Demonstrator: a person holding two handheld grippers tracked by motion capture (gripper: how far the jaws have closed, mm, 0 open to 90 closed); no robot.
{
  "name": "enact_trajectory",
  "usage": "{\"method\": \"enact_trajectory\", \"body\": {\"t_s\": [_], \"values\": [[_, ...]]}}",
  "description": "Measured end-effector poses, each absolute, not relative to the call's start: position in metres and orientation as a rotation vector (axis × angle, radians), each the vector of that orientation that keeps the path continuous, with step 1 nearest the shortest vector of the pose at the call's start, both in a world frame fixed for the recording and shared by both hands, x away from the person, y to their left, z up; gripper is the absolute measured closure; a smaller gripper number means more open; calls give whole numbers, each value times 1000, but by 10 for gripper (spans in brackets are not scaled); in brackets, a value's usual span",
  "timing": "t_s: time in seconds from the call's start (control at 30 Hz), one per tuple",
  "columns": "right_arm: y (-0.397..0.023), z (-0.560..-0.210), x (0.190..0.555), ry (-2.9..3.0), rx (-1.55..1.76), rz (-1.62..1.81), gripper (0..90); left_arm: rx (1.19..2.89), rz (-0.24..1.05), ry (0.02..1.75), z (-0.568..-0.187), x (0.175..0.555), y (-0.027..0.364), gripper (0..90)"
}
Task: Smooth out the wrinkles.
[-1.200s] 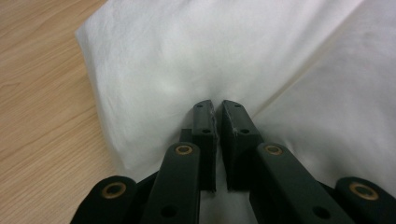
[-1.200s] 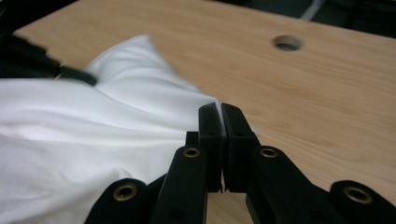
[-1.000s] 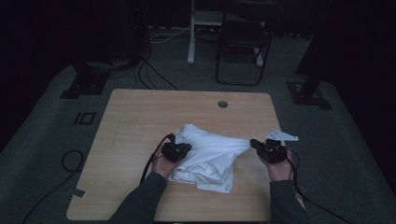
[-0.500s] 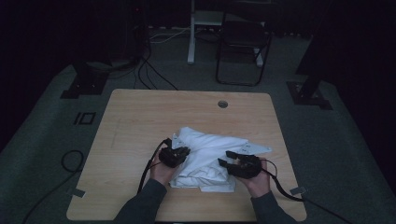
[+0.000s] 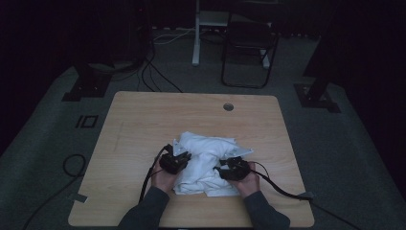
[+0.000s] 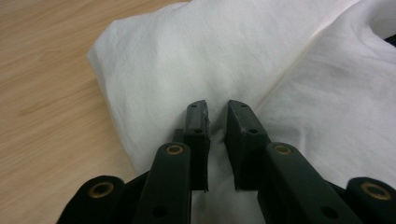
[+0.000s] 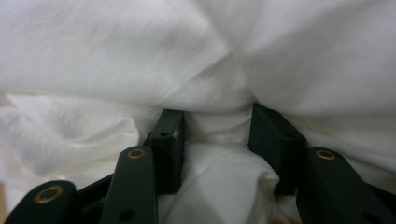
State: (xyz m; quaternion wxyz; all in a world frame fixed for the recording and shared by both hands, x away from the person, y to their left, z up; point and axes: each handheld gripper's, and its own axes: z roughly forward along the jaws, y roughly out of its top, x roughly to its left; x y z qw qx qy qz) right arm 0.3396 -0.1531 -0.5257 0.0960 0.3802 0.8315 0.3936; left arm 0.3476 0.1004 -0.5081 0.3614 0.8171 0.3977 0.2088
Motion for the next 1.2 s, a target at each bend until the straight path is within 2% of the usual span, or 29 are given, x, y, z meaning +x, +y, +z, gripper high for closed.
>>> {"method": "enact_trajectory", "body": {"t_s": [0.3,0.47,0.5,0.53,0.6,0.77,1.0,1.17,1.2], "values": [[-121,-524,383,2410,1132,1200,589,2097,670,1152,-505,392,126,795],[-106,-523,408,2390,1169,1222,645,2076,689,1235,-502,420,139,793],[-106,-523,410,2388,1173,1223,689,2074,687,1241,-502,422,139,793],[-106,-523,410,2388,1173,1223,689,2074,687,1241,-502,422,139,793],[-109,-519,407,2409,1163,1233,797,2069,680,1241,-502,423,140,793],[-133,-502,378,2405,1075,1253,858,2060,684,1214,-501,418,141,787],[-172,-487,345,2408,987,1222,855,2049,674,1182,-495,412,139,752],[-188,-494,344,2375,1079,1175,728,1988,643,1110,-477,393,143,679],[-188,-494,344,2375,1079,1175,728,1988,643,1110,-477,393,143,656]]}}
